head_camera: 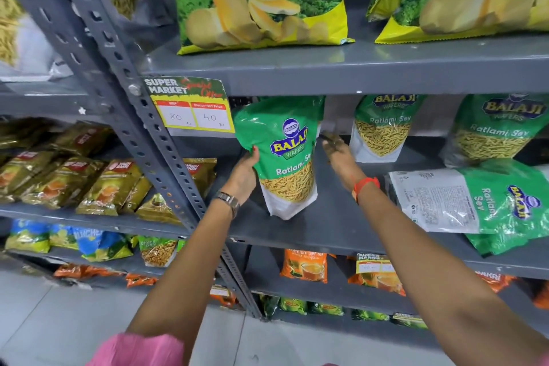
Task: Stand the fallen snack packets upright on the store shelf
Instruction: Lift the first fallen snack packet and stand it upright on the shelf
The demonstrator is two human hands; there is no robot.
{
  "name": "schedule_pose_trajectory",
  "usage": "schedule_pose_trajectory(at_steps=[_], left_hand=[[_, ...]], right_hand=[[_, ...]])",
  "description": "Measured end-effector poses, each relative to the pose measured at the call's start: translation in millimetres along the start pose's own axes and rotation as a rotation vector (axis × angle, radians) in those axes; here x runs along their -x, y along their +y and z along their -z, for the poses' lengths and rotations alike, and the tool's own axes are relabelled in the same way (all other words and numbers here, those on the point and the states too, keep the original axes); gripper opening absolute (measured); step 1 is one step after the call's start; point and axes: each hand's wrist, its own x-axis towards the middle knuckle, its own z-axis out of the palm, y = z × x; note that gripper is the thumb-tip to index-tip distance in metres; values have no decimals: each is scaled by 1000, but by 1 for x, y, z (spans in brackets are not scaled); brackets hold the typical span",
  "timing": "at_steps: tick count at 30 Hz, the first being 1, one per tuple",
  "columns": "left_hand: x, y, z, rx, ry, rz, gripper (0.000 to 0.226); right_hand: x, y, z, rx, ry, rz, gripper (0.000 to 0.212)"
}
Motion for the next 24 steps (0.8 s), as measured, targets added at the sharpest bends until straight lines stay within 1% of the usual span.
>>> schedule_pose_trajectory(at_steps=[3, 5, 8, 10, 12, 14, 17, 19, 21, 22, 24], left_hand=[[-10, 6, 11, -9, -64, 88, 51], [-16, 7, 16, -2, -67, 112, 55], [-27, 7, 17, 2, 14, 91, 55], [-32, 10, 15, -77, 71, 63, 55], [-35, 12, 13, -177, 80, 57, 59], [-38, 11, 11, -225, 62, 65, 62], [-40, 9, 9, -212, 57, 50, 62], [-39, 6, 7, -172, 66, 43, 58], [-34, 0, 7, -124, 5, 72, 56], [-31, -4, 8, -120, -43, 105, 59], [-26, -8, 9, -103, -88, 166, 63]], right_hand=[[-11, -1, -11, 40, -4, -42, 32], [-17, 1, -15, 37, 51, -55, 29], [-16, 6, -14, 29, 159, -52, 18], [-12, 11, -11, 29, 215, -14, 19], [-8, 14, -8, 6, 259, 20, 15], [-4, 16, -6, -48, 270, 31, 10], [2, 18, -3, -98, 267, 27, 26], [5, 20, -3, -132, 258, 5, 25], [8, 21, -4, -123, 212, 1, 15], [10, 22, -4, -84, 189, 12, 16], [15, 23, -4, -26, 168, 38, 26]])
